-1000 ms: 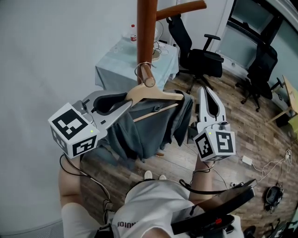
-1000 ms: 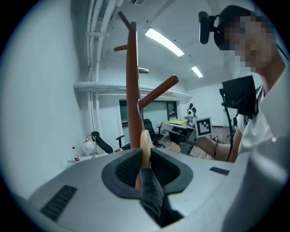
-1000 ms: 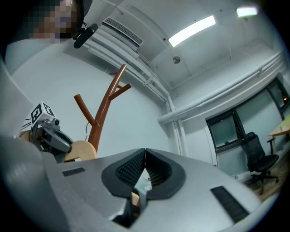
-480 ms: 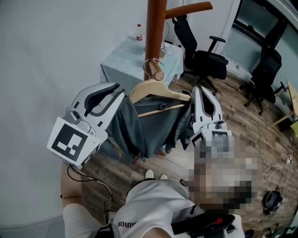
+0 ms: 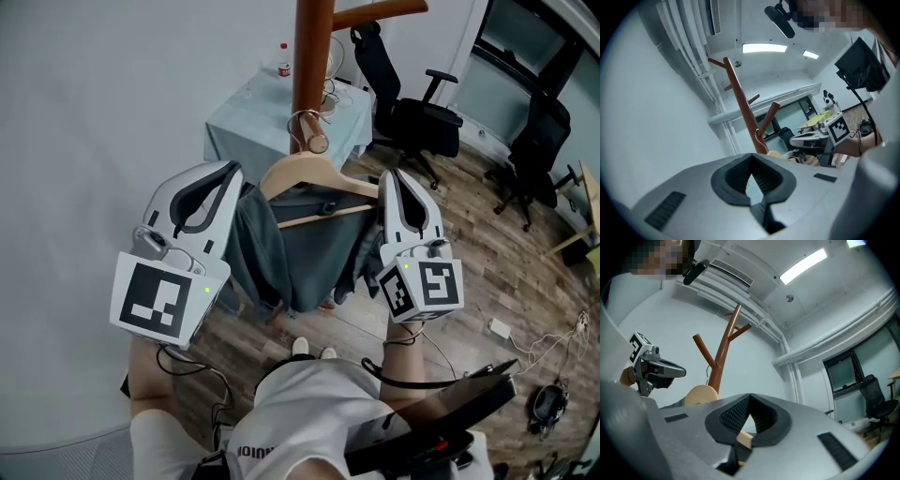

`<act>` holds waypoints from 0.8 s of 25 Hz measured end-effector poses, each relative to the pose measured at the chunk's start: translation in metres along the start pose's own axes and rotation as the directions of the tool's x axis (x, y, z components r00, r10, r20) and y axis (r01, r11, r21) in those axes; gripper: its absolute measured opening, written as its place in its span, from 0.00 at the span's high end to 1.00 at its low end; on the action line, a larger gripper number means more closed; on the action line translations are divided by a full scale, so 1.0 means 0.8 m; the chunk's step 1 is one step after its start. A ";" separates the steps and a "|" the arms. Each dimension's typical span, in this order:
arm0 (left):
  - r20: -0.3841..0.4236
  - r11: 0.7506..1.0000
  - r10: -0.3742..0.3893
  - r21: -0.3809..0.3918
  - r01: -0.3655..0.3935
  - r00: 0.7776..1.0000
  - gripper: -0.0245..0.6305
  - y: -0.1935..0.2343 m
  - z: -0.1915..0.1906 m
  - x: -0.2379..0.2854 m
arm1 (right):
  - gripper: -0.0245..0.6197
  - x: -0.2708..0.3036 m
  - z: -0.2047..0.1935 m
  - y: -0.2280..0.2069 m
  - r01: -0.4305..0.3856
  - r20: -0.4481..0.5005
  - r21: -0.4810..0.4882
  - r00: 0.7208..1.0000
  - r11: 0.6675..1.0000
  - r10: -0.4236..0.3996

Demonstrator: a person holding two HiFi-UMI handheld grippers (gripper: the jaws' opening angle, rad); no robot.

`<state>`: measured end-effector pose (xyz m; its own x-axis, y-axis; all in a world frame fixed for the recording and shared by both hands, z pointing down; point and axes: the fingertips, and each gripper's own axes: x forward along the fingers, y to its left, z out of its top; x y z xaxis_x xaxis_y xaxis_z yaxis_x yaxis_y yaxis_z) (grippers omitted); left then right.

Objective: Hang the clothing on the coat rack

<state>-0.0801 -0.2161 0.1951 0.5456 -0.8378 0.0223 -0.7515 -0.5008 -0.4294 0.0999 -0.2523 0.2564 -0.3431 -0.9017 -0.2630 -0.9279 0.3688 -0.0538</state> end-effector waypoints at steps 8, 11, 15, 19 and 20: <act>-0.050 0.998 0.003 0.056 -0.001 0.999 0.94 -0.009 -0.013 0.003 | 0.93 -0.001 0.001 0.007 -0.034 0.011 -0.034 0.999 0.999 0.034; -0.054 0.999 -0.003 0.045 0.005 0.999 0.94 -0.013 -0.016 0.002 | 0.93 -0.002 0.001 0.008 -0.045 0.011 -0.042 0.999 0.998 0.045; -0.053 0.999 0.004 0.049 -0.001 0.999 0.94 -0.013 -0.014 0.002 | 0.93 -0.002 0.005 0.009 -0.057 0.013 -0.049 0.998 0.997 0.057; -0.052 0.999 0.002 0.041 0.000 0.999 0.94 -0.015 -0.016 0.002 | 0.93 0.000 0.004 0.010 -0.067 0.012 -0.055 0.998 0.996 0.068; -0.051 0.999 0.004 0.042 -0.002 0.999 0.94 -0.014 -0.016 0.002 | 0.93 0.001 0.004 0.010 -0.070 0.012 -0.057 0.997 0.996 0.070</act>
<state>-0.0752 -0.2147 0.2117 0.5230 -0.8497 0.0671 -0.7363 -0.4900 -0.4667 0.0929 -0.2493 0.2528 -0.4058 -0.8708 -0.2775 -0.9086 0.4172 0.0194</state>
